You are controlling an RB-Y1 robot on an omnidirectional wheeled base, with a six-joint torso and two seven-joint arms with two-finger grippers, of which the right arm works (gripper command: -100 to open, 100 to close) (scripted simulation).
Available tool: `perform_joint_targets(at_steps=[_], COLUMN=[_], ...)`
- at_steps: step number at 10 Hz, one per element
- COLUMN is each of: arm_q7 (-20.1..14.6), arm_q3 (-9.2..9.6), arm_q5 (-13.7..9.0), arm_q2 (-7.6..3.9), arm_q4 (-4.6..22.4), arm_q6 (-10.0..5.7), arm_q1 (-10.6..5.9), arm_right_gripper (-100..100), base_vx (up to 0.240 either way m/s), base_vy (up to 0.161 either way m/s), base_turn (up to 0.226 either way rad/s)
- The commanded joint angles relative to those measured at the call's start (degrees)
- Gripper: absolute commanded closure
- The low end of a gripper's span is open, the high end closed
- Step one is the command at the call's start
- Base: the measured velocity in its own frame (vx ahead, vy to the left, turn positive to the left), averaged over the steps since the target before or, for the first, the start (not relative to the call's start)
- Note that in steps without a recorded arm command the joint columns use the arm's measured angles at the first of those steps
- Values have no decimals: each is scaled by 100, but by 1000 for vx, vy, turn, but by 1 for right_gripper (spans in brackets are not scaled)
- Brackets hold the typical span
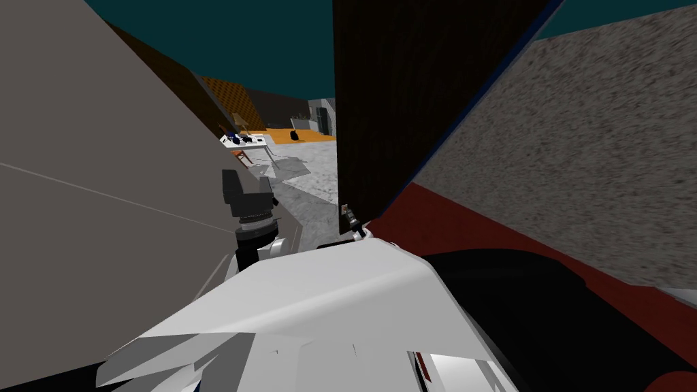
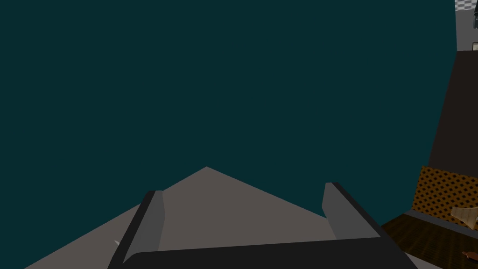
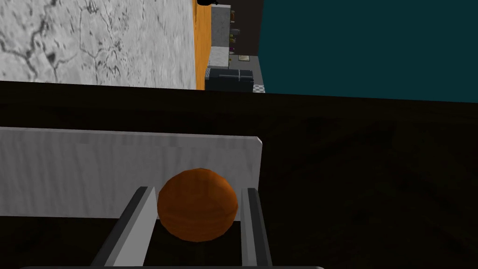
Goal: Push the door open
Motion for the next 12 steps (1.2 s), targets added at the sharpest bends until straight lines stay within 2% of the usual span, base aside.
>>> perform_joint_targets(at_steps=[1, 5, 6, 9, 11, 12], arm_q7=[135, 442, 382, 364, 348, 357], arm_q3=[-76, -158, -115, -132, -148, -145], arm_q5=[-162, -513, -448, -479, -507, -500], arm_q2=[-71, -143, -117, -81, 4, -16], arm_q4=[115, 135, -32, -68, -101, -78], arm_q6=[-84, -105, 19, 74, 124, 105], arm_q1=[-102, -118, -14, -12, -9, -19], arm_right_gripper=[100, 100, -100, -100, -100, -100], base_vx=[170, 177, -68, -246, -266, -118], base_vy=[36, 43, 2, 42, 38, 16], base_turn=[-25, -57, -83, -52, -72, -16])
